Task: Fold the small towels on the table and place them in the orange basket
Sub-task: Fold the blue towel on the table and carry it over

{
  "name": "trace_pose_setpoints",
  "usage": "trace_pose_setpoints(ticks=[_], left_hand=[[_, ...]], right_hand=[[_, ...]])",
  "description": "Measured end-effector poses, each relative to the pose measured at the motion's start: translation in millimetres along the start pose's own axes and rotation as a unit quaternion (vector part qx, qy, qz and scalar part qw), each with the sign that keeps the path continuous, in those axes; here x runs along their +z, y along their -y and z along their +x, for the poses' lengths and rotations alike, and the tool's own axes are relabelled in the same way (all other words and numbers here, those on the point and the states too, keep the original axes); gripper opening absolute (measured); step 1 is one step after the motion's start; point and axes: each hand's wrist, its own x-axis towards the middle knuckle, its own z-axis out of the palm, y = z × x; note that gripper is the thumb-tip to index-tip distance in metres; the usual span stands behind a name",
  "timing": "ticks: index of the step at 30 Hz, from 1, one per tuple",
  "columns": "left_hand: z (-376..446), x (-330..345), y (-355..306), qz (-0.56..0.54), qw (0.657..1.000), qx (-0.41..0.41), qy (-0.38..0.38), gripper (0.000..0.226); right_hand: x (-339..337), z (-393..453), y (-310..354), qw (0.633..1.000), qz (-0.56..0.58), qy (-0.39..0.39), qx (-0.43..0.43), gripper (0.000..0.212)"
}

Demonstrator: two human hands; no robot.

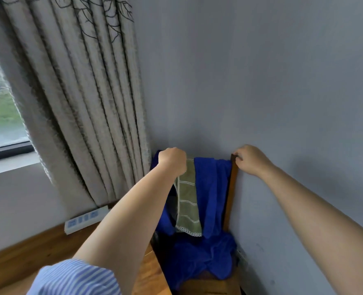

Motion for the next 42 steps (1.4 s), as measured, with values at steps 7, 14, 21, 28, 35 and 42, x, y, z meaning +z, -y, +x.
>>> trace_pose_setpoints(ticks=[7,14,21,28,35,42], left_hand=[[93,45,-34,-0.034,0.998,-0.008,0.052,0.029],[159,97,-63,-0.113,0.986,-0.065,0.106,0.034],[188,124,-66,-0.158,0.975,-0.133,0.082,0.033],[197,137,-66,-0.116,0.986,-0.103,0.067,0.022],[193,134,-68,-0.149,0.985,-0.086,0.033,0.024],[177,114,-65,-0.178,0.980,-0.086,-0.012,0.026]], right_hand=[[36,92,-60,0.999,-0.005,0.044,-0.016,0.024],[90,158,-93,0.989,-0.102,0.093,-0.052,0.021],[112,172,-101,0.962,-0.226,0.089,-0.129,0.030],[142,171,-121,0.966,-0.183,-0.058,-0.174,0.029],[137,164,-120,0.975,-0.117,-0.067,-0.174,0.027],[127,152,-105,0.951,-0.230,-0.032,-0.202,0.030]])
